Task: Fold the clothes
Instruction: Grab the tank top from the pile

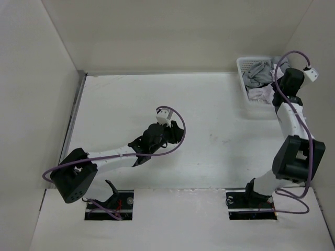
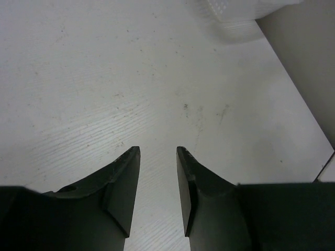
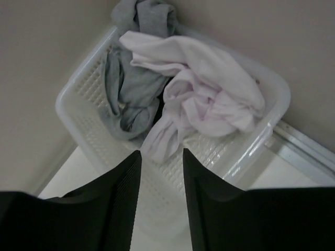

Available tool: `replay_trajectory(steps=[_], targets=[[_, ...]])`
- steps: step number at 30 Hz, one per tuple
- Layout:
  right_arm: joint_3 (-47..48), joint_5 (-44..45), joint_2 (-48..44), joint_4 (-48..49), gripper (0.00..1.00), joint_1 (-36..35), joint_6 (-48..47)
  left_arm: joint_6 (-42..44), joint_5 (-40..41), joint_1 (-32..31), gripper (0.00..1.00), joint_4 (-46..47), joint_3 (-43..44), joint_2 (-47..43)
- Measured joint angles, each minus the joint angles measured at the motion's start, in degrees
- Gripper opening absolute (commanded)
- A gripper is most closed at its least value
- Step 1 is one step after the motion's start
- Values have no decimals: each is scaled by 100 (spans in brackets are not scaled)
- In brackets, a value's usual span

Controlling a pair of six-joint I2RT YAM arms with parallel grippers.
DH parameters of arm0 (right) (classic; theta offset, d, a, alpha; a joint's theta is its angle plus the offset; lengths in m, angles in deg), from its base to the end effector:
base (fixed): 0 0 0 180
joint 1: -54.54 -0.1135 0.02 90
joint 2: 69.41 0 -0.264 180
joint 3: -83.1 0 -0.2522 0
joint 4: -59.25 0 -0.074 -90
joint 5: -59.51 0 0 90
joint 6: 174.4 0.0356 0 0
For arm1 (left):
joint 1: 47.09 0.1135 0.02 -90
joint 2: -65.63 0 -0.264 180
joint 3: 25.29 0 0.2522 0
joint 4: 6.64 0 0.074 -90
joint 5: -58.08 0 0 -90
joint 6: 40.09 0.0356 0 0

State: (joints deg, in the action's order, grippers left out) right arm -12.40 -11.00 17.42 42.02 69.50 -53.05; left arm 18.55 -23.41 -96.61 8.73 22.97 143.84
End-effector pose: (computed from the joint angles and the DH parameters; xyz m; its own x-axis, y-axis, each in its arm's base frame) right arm 0.3435 -0.1041 0.3308 0.0084 0.5054 -0.8628 0.6355 0.6635 0.3948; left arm 0.1924 -0.2174 0.2185 -0.4826 -0.2273 -0.8458 0.4779 0.7409 -0.4718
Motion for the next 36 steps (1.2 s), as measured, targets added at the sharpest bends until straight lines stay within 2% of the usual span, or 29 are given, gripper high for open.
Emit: replay_trajectory(steps=[2,4,8,13,24,30,33,36], targets=[[435,-234,597,22,53,210,-37,0,0,0,43,46,0,0],[905,-494,1207,0,53,345,-98,0,0,2,46,116,-4,0],[1657,-942,2214,-83,52,492,-175,-17,-15,63,48,267,-7,26],[2194,-1300,2918,-162,48,601,-181,-44,-20,153,48,409,-7,245],[3246,-1327,3630,-236,44,625,-109,-127,-269,223,48,595,-63,490],[3303,-1211,3832,-334,42,625,-31,-181,-295,330,48,636,-90,490],[3303,-1182,3851,-407,37,625,-9,-208,-299,339,48,662,-92,490],[3303,-1163,3851,-404,39,625,4,-214,-308,339,48,675,-92,490]])
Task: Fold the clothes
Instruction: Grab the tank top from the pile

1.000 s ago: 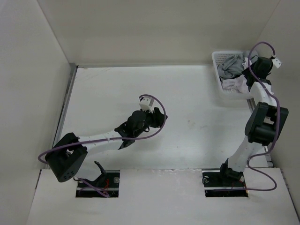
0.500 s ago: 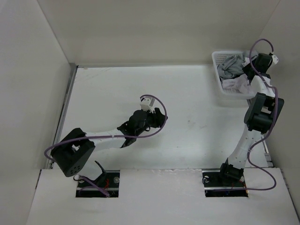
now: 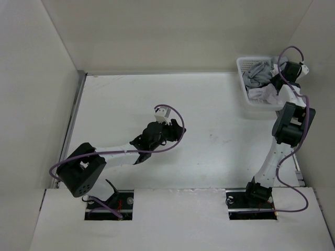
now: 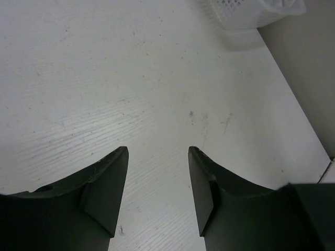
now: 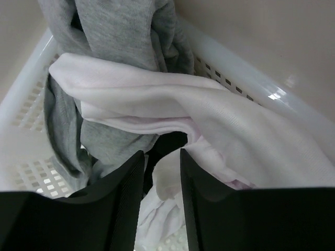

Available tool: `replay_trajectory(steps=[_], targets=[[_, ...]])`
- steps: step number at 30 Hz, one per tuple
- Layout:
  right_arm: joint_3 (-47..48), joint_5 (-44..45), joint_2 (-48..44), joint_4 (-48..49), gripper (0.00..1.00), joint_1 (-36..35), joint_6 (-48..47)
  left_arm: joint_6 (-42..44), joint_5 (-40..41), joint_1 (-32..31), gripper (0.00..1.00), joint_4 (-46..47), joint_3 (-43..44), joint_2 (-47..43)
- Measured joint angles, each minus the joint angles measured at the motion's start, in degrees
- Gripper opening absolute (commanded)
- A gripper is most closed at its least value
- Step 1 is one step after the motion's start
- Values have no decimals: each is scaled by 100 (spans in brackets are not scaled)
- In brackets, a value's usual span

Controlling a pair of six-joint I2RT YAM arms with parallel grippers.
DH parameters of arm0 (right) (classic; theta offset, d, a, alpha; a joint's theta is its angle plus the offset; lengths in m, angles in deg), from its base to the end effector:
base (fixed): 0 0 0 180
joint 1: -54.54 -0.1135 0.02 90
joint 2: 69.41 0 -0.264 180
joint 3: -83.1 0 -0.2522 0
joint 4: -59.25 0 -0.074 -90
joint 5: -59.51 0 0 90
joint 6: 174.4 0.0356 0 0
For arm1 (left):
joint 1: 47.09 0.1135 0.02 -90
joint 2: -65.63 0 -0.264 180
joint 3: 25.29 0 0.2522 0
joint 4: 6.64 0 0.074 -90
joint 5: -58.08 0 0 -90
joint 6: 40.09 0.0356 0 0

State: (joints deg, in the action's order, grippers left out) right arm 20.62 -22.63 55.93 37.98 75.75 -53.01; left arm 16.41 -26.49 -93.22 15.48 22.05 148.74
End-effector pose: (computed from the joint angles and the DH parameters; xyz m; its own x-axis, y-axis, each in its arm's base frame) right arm 0.4812 -0.1920 0.2414 -0.1422 0.6086 -0.7806 0.6371 0.6598 0.3984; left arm 0.2099 -0.2134 0.2023 -0.4973 -0.2755 -0.8227 0.4551 0.7245 -0.5177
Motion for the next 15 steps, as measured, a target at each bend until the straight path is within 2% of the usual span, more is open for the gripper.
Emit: replay_trajectory(steps=[4,7,13,15], targets=[[33,17,109,-7,54,0,74,-2,-9,13,48,2,0,2],[7,37,195,-33,54,0,92,-9,-11,37,48,24,0,4],[-428,177,190,52,34,-52,-24,-42,-11,48,48,85,-9,50],[-560,225,186,92,22,-76,-66,-48,-11,48,48,83,-11,72]])
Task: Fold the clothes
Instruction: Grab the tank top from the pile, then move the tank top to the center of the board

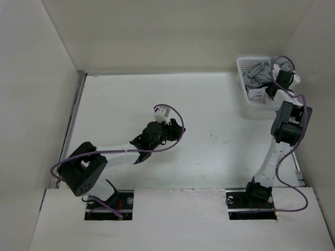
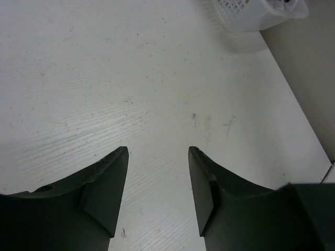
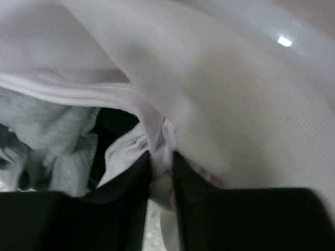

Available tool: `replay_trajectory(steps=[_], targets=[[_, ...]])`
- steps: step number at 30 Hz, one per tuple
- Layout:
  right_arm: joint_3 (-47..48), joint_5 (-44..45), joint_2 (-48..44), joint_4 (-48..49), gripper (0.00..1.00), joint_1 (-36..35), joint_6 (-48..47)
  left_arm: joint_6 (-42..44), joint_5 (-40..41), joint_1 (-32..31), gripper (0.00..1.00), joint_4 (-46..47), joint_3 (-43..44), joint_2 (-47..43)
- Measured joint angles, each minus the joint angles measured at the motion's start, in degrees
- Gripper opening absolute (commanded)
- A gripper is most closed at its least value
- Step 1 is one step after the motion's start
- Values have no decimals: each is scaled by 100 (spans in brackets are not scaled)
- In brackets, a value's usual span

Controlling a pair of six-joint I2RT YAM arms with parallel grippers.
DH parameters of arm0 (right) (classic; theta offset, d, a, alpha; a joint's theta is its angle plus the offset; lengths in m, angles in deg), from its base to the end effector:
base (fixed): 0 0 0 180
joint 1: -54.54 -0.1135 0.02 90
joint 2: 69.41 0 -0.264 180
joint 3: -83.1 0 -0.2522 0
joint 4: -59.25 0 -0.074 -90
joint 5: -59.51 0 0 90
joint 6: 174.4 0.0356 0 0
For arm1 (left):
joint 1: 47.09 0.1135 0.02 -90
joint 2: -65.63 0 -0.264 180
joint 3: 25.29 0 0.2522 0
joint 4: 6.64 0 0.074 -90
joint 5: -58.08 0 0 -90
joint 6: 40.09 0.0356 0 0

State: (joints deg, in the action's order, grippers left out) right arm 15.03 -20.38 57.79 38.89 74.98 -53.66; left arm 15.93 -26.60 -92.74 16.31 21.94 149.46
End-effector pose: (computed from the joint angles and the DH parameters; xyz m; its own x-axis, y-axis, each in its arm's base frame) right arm 0.4772 -0.1845 0.1938 -0.2251 0.6209 -0.7509 0.6894 0.6461 0.3276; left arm 0.2124 -0.2125 0.1998 -0.4995 -0.2851 -0.8180 0.4460 0.7249 -0.5250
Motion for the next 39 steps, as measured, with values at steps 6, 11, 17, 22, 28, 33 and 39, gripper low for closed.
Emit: replay_trajectory(steps=[6,11,17,22,28,33,39], targets=[[-455,61,-275,186,4,-85,-55,-17,-2,0,48,2,-2,11],[-1029,-15,-1093,588,1,-149,55,-48,-24,0,48,22,-2,72],[-1499,-229,-2822,1016,1,-382,411,-105,-74,2,47,42,-2,85],[-1497,-341,-4266,1296,3,-1187,507,-168,-118,96,47,35,-11,44],[-1530,-581,-5464,1346,6,-3174,334,-501,-122,721,48,-319,-267,-903],[-2426,-619,-5744,1502,28,-5132,155,-960,-55,1700,52,-763,-632,-2459],[-3947,-509,-4927,1458,58,-6159,98,-1180,55,2485,55,-1517,-1080,-3735]])
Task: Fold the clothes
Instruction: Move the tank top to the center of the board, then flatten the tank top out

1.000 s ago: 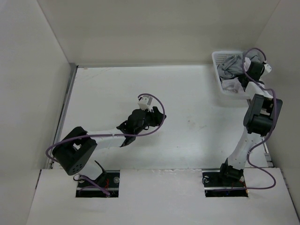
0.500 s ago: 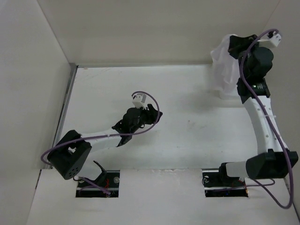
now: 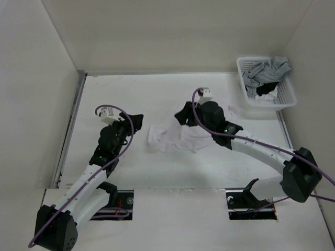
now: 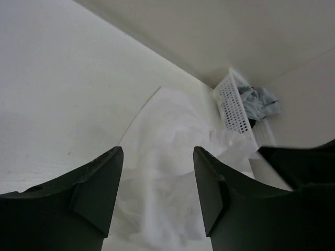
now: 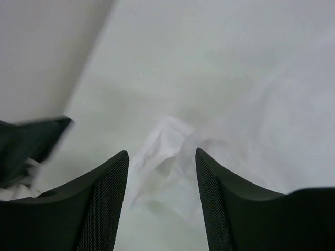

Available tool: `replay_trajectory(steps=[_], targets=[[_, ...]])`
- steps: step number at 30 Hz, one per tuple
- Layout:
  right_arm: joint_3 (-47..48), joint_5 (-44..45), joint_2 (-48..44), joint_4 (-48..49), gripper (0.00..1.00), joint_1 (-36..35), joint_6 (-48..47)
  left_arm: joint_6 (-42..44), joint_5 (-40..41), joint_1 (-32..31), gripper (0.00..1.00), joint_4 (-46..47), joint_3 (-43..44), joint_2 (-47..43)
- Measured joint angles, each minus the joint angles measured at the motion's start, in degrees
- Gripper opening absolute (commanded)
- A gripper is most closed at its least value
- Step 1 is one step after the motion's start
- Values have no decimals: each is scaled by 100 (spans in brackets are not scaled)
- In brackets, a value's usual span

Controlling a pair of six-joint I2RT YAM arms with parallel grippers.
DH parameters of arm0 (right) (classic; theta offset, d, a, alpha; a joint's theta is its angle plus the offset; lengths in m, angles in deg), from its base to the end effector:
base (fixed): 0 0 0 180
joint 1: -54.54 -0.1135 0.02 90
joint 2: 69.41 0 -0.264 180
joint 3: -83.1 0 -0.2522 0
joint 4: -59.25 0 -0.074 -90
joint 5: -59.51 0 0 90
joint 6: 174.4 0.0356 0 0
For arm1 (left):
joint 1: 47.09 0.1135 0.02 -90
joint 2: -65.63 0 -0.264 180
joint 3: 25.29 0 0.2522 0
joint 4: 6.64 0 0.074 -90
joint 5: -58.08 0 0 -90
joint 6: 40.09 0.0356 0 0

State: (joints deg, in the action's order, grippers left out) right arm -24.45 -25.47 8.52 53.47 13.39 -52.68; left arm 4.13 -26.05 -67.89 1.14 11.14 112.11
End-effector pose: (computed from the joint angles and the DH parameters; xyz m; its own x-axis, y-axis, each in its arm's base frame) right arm 0.2454 0.2103 0.3262 -0.4357 0.3148 -0.8432 -0.4253 0.7536 0.5011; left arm 0.1844 -0.0661 0.2566 -0.2105 -0.6826 -0.6998 0.1532 0.6839 -0.7133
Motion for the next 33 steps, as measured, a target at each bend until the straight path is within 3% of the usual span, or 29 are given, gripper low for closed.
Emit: replay_trajectory(steps=[1,3,6,9,12,14,17,21,24,27,30,33], targets=[[-374,52,-17,-92,54,-55,11,-11,4,52,54,-153,-76,-52],[-1014,192,-232,-243,35,-90,72,-24,9,74,53,-433,-249,-61],[-1729,461,-935,-398,18,20,249,-20,22,57,52,-817,-481,157],[-2055,796,-1429,-413,23,348,472,22,105,-39,52,-994,-492,822],[-2280,1134,-1377,-444,45,566,667,81,221,-348,52,-1086,-431,1598],[-2376,1182,-1130,-546,53,492,728,129,315,-629,50,-1141,-297,2109],[-2435,1180,-730,-745,56,52,791,188,472,-966,47,-1102,-70,2533],[-2590,1145,-656,-885,54,-544,1032,205,603,-1163,37,-1014,-17,2673],[-2673,1126,-654,-938,53,-632,1215,210,660,-1202,21,-946,-11,2841],[-2651,1078,-514,-960,51,-621,1316,212,699,-1207,13,-896,-2,2914],[-2527,955,-105,-1021,40,-621,1362,212,704,-1239,10,-920,-2,2905],[-2376,787,356,-1034,16,-621,1399,221,702,-1241,5,-942,0,2778]])
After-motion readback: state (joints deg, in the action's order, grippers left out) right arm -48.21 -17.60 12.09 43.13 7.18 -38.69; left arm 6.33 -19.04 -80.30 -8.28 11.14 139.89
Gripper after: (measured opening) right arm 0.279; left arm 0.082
